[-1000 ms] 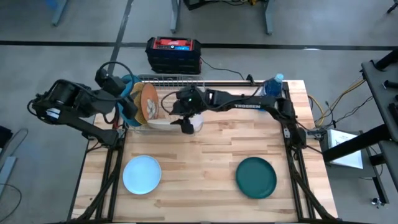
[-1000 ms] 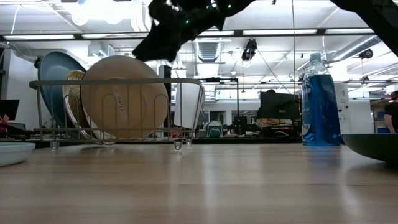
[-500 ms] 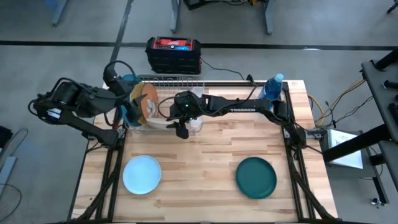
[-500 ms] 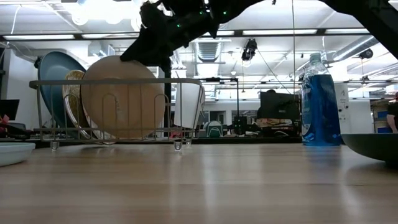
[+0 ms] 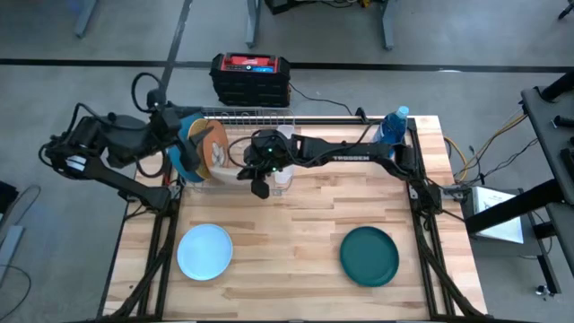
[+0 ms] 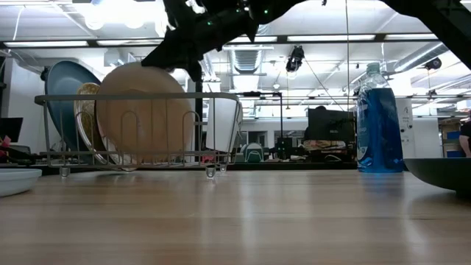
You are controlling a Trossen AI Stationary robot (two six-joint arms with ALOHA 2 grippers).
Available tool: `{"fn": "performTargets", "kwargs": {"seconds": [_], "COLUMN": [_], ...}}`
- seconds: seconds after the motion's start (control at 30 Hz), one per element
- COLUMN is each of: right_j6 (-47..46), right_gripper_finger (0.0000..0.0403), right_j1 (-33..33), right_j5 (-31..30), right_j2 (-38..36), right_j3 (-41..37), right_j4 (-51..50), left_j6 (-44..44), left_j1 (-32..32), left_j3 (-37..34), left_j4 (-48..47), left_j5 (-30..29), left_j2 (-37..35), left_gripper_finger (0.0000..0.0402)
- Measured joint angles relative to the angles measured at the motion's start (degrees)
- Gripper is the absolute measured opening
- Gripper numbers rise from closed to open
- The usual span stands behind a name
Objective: Sort dishes
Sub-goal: Put the gray plate in the dish rack
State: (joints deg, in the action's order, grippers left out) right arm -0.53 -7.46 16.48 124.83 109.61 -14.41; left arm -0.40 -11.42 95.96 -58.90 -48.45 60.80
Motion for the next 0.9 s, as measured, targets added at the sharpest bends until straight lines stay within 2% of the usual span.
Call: {"fn": "performTargets", "kwargs": {"seconds": [0.43, 0.6, 0.67, 0.8, 0.9], "right_j6": [-10.5, -15.0, -16.4, -19.0, -19.1], "right_gripper_finger": [0.0000, 0.0000, 0.0000, 0.0000, 0.0000], "right_j1": [-0.1, -0.2, -0.2, 0.6, 2.2], "right_j5": [-2.6, -8.7, -11.2, -16.9, -24.6], "right_j2": [-1.7, -4.2, -4.6, -4.6, -4.5], "right_j3": [3.7, 3.7, 3.7, 3.0, 0.5], "right_j4": [-0.3, 0.5, 2.1, 10.8, 19.4], "left_j6": [2.0, 8.4, 11.0, 15.8, 19.9], "left_j1": [0.0, 0.0, 0.0, 0.0, 0.0], "left_j3": [0.0, 0.0, 0.0, 0.0, 0.0], "left_j4": [2.2, 7.1, 9.4, 14.9, 17.5], "left_j5": [-1.6, -8.0, -8.7, -8.7, -8.7], "left_j2": [-3.0, -4.7, -5.4, -6.1, -6.6], "left_gripper_finger": [0.0235, 0.0235, 0.0235, 0.0235, 0.0235]}}
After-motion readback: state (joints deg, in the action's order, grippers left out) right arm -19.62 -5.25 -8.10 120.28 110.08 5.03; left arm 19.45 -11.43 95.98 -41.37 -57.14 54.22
